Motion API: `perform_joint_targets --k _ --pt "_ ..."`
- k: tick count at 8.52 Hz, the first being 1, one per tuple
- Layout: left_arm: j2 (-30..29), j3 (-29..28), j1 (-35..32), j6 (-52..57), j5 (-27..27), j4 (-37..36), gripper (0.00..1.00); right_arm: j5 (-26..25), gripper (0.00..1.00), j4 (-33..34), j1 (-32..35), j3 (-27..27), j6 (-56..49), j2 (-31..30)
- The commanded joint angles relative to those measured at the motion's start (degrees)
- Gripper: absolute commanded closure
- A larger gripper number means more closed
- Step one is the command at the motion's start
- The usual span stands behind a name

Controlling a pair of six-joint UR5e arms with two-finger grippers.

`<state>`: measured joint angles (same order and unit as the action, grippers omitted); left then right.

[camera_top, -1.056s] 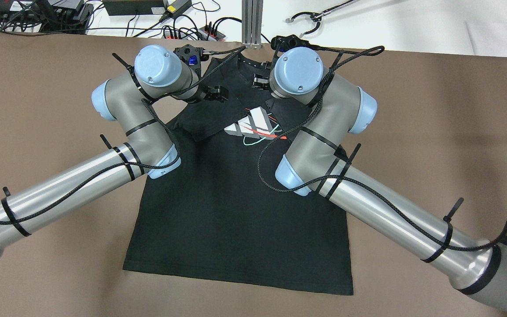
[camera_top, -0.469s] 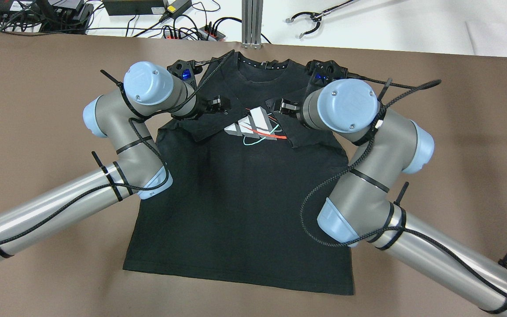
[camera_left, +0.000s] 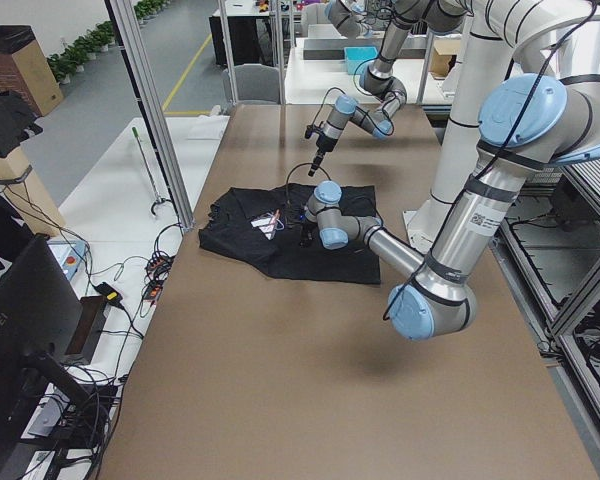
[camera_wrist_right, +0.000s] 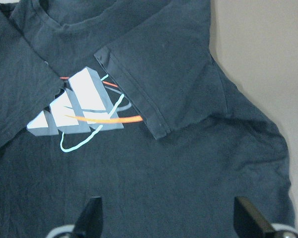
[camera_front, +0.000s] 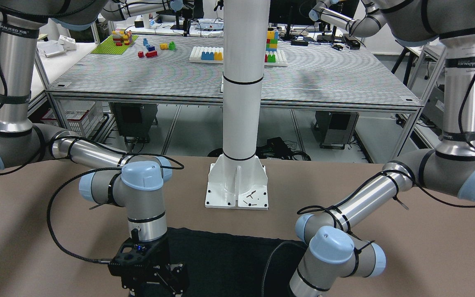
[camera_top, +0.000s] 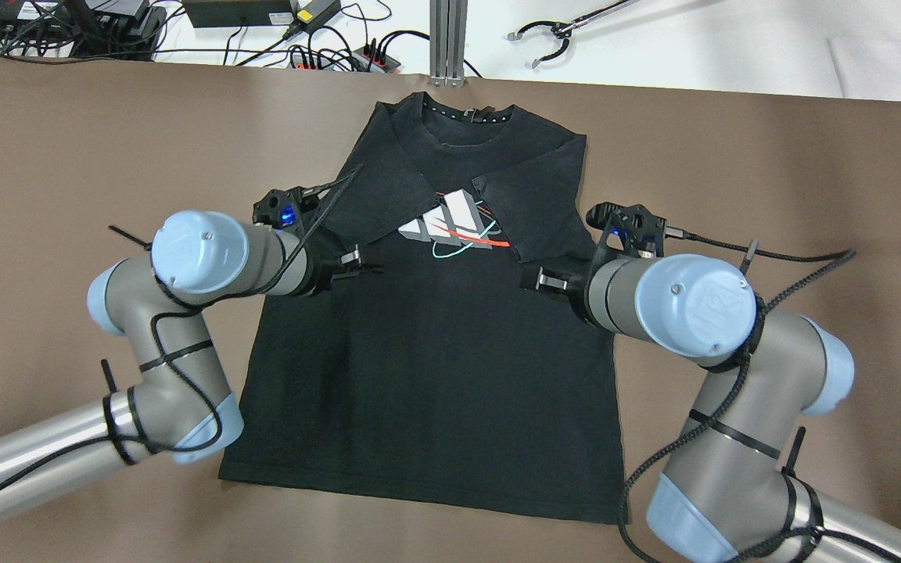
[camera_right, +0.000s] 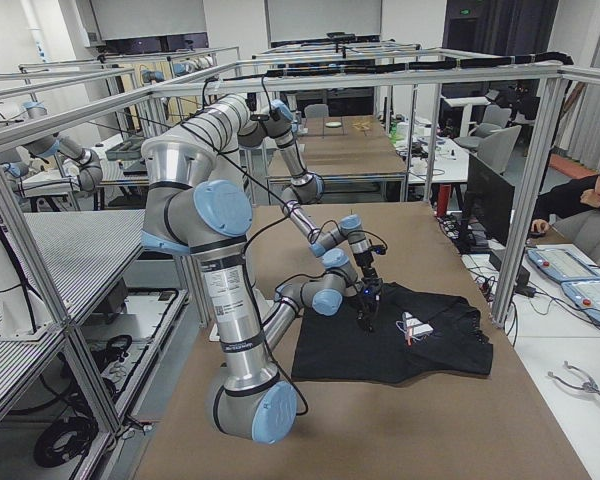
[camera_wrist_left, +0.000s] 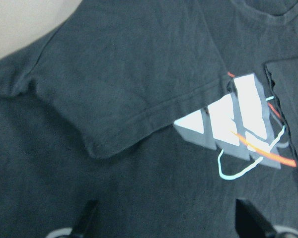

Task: Fold clothes
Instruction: 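Release the sleeves and move both grippers to the shirt's near hem corners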

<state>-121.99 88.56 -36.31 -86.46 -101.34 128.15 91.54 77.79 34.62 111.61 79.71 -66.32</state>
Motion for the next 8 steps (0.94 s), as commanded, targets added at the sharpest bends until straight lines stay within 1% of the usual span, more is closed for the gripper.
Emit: perform_joint_targets --k 1,2,3,4,5,6,7,8 --pt "11.66 13.97 5.80 -5.10 3.78 -0.18 0.05 -0.39 0.07 -5.50 -5.07 4.40 8.85 -9.49" --pt "14.30 16.18 7.47 -7.48 3.87 -0.26 0.05 -0.48 0.07 -12.42 -6.48 4.31 11.50 -13.62" --pt "16.85 18.20 9.05 -8.20 4.22 -0.18 0.05 -0.48 0.08 -16.66 -6.93 4.49 14.57 -17.40" --pt "20.18 20.75 11.59 -9.25 5.96 -0.18 0.05 -0.74 0.08 -22.79 -8.67 4.75 19.30 -21.44" --pt "24.39 24.60 14.14 -10.30 7.46 -0.18 0.05 -2.92 0.08 -30.08 -10.95 4.84 21.08 -26.44" --pt "29.39 28.12 16.69 -11.36 7.82 -0.09 0.05 -6.16 0.08 -33.02 -13.85 5.19 23.28 -30.06" --pt "33.27 30.24 20.02 -11.98 11.13 -0.09 0.05 -9.33 0.08 -33.05 -16.92 5.19 25.56 -30.97" --pt "34.18 29.92 22.66 -12.24 13.43 -0.09 0.05 -10.75 0.08 -33.05 -18.52 5.28 25.76 -31.15"
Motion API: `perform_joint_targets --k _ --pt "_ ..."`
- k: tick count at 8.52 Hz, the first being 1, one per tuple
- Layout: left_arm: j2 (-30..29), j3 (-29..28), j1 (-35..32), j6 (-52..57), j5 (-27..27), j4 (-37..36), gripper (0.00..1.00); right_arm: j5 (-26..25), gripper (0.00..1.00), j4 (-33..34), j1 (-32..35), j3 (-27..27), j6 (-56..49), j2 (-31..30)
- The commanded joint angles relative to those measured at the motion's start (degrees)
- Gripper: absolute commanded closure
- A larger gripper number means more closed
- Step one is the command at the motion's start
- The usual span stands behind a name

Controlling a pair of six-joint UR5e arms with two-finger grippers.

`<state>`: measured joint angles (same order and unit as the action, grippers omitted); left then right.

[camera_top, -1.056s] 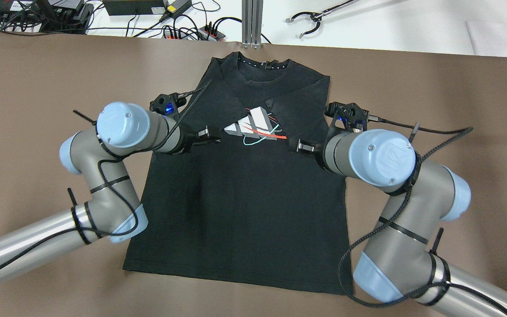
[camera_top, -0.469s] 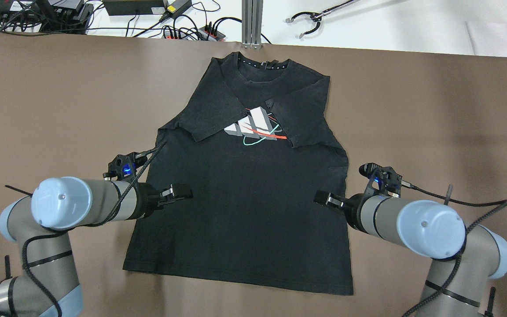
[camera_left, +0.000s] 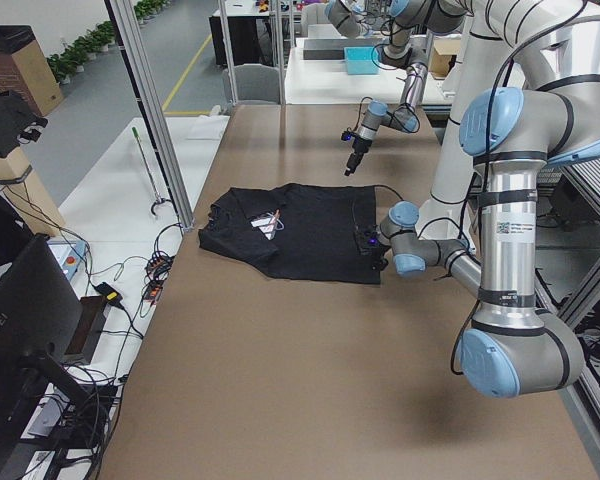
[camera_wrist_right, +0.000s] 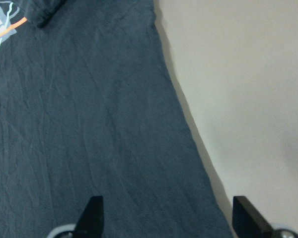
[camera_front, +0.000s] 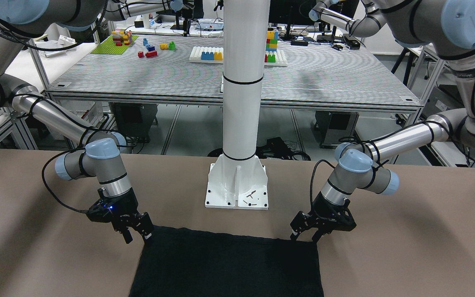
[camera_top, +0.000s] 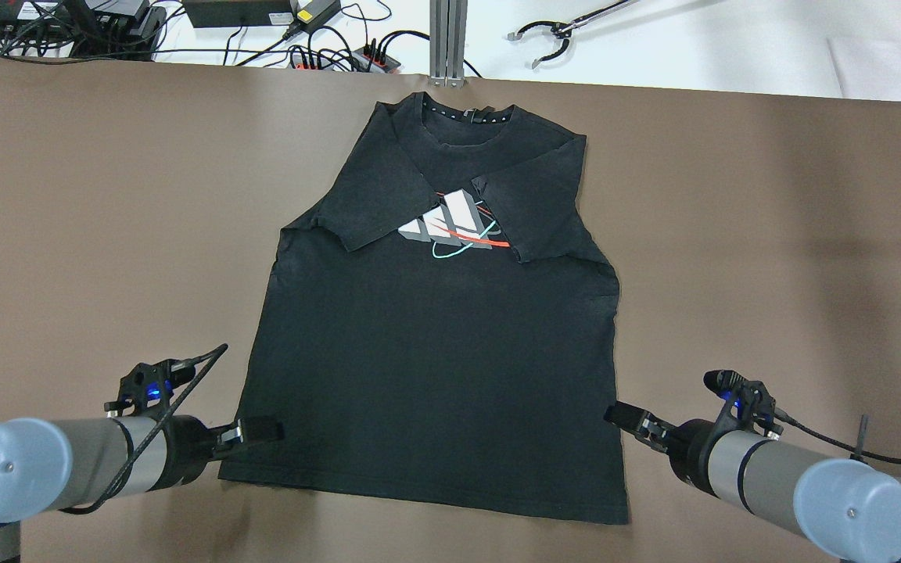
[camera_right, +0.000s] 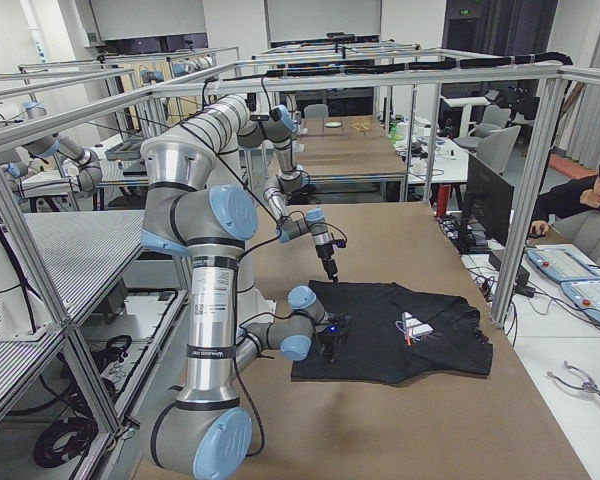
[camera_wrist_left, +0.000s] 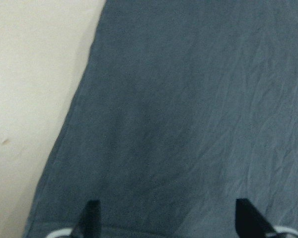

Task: Fold clothes
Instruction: 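Release the sleeves and move both grippers to the shirt's near hem corners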

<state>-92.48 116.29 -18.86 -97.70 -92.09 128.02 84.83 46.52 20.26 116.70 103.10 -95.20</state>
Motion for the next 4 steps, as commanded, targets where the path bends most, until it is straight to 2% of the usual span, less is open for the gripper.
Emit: perform_joint_targets --k 1,4 --pt "4.77 0.70 6.37 -1.26 4.63 0.04 0.05 -3.88 0.09 -1.61 -4.17 0.46 2.36 -2.27" --pt "4.68 -1.33 6.82 -1.18 4.72 0.04 0.05 -3.88 0.09 -1.17 -4.52 0.63 2.28 -2.27"
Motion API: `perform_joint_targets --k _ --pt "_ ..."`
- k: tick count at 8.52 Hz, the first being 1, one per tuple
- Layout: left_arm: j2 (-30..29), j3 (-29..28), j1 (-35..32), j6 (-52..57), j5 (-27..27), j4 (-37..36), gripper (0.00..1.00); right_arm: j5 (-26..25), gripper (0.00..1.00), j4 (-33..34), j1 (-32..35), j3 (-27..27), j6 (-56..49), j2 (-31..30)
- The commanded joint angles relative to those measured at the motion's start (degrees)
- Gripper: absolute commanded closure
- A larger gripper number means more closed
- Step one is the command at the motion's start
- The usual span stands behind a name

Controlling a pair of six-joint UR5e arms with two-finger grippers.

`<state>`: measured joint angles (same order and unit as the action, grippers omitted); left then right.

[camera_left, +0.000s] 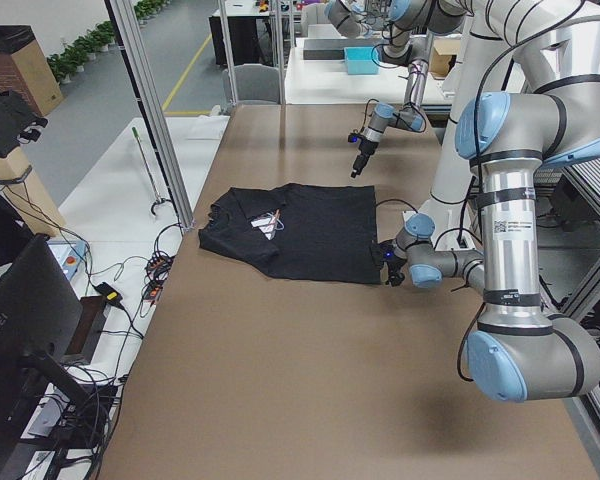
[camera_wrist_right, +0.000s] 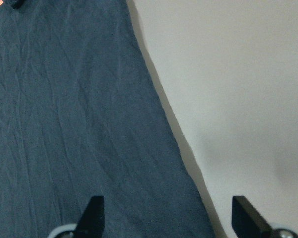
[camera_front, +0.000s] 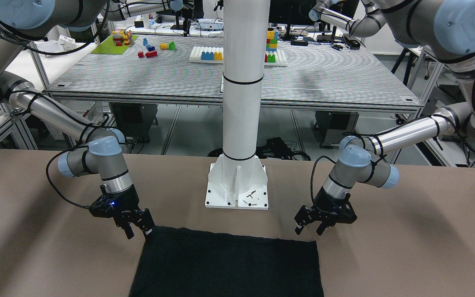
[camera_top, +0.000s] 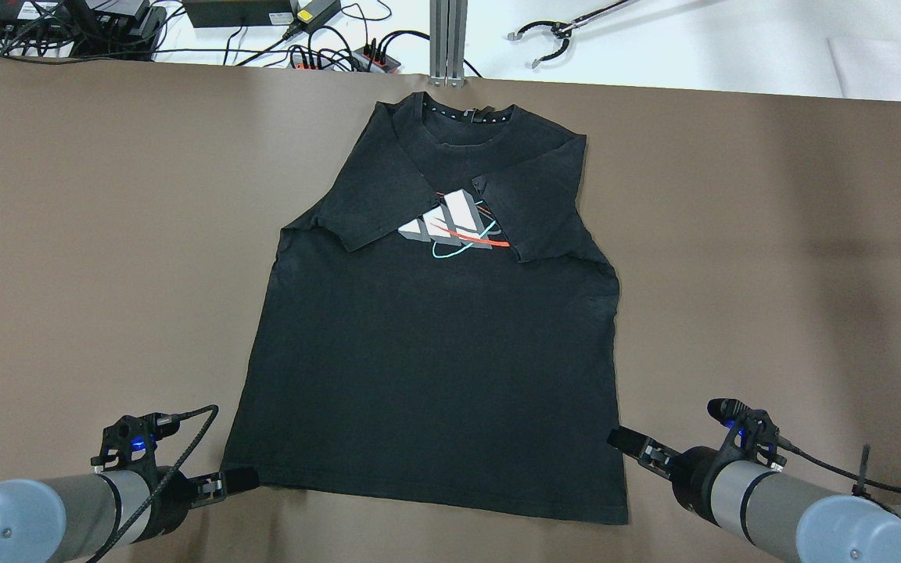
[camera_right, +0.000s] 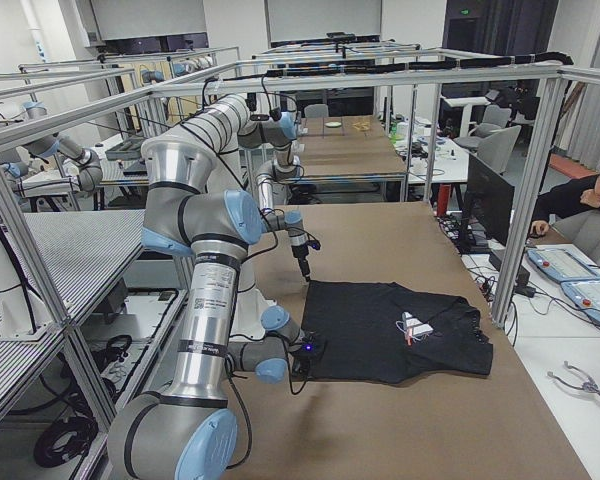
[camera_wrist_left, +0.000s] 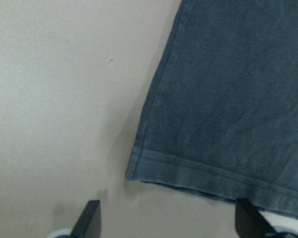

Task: Fold clothes
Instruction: 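Grasp the near hem corners with the left and right grippers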

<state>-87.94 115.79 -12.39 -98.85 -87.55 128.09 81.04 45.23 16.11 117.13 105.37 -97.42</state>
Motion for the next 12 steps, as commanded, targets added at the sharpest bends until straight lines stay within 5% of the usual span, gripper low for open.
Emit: perform_joint_targets --k 1,12 --pt "-0.21 -1.87 0.35 0.06 0.18 0.06 0.05 -0.18 0.08 0.12 -0.47 0.47 0.01 -0.05" --pt "-0.74 -2.14 -1.32 -0.12 1.15 0.23 0.71 -0.18 0.08 0.21 -1.35 0.82 0.01 -0.05"
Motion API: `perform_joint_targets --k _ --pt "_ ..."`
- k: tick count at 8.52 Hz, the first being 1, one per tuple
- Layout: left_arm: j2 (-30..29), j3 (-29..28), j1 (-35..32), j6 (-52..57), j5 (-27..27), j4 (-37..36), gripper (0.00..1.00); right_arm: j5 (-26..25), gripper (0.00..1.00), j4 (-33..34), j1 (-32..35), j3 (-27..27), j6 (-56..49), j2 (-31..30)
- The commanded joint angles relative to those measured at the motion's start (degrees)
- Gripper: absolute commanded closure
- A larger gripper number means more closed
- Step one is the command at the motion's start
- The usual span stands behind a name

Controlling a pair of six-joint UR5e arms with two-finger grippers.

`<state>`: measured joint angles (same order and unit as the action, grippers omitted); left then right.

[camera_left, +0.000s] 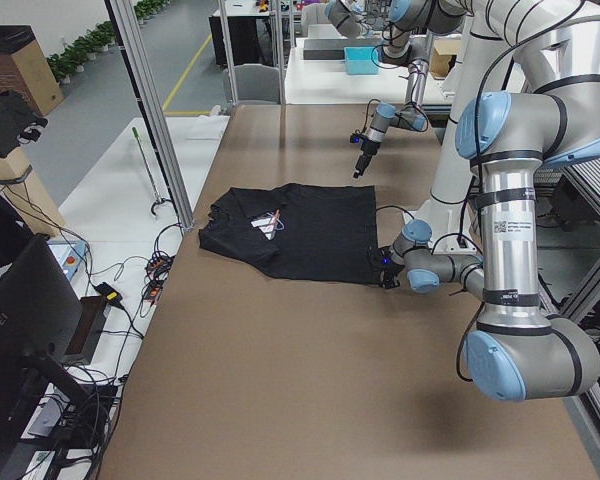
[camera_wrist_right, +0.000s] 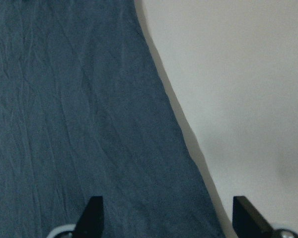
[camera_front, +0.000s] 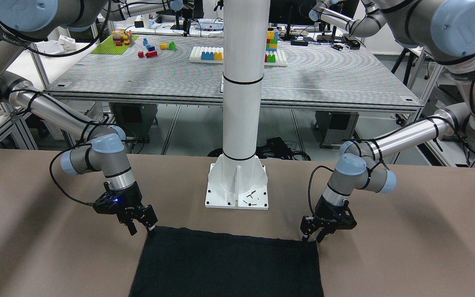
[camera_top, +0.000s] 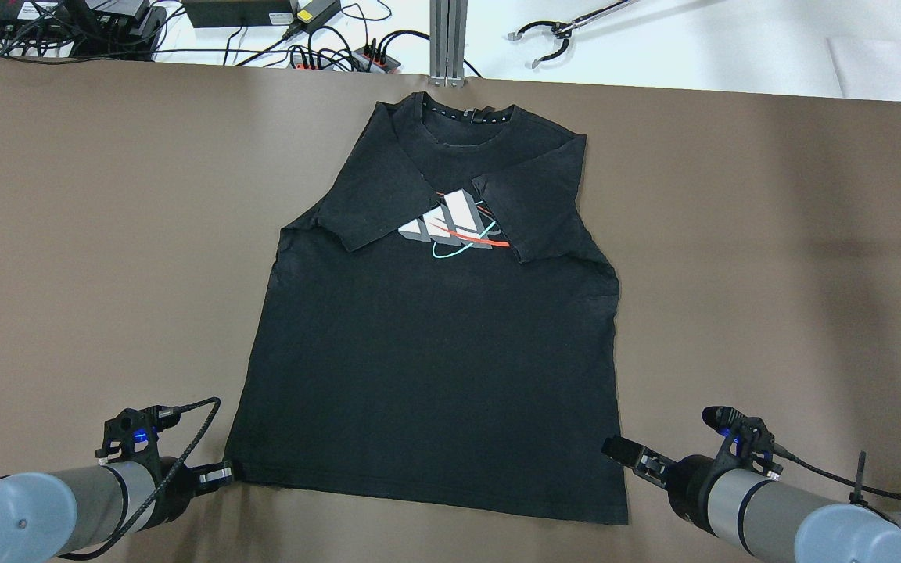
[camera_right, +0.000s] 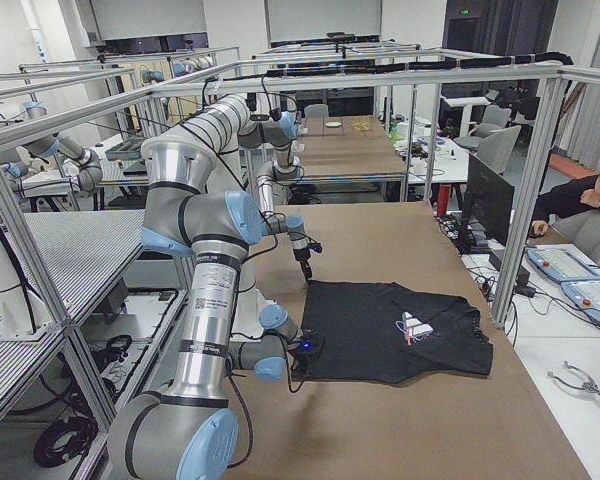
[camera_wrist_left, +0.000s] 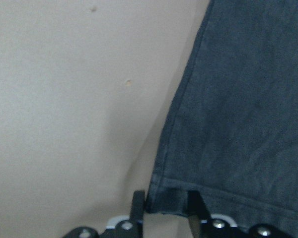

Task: Fold clothes
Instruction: 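Grasp the near hem corners with the left and right grippers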

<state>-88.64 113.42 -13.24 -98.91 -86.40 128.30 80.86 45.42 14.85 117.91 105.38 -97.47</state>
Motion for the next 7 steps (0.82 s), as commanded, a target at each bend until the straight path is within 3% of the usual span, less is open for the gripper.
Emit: perform_joint_targets --k 1,2,6,7 --pt "-0.04 0.22 -0.64 -0.05 0.00 0.02 0.85 0.00 0.08 0.02 -0.09 0.12 0.00 0.00" --pt "-0.04 0.22 -0.91 0.03 0.09 0.02 0.98 -0.09 0.08 0.11 -0.17 0.13 0.00 0.00" --pt "-0.13 -0.22 -1.00 0.91 0.18 -0.07 1.00 -4.91 0.11 5.82 -5.78 0.65 4.35 0.00" --pt "-0.13 -0.22 -1.00 0.91 0.18 -0.15 1.00 -8.23 0.12 5.91 -8.76 0.65 5.70 -0.09"
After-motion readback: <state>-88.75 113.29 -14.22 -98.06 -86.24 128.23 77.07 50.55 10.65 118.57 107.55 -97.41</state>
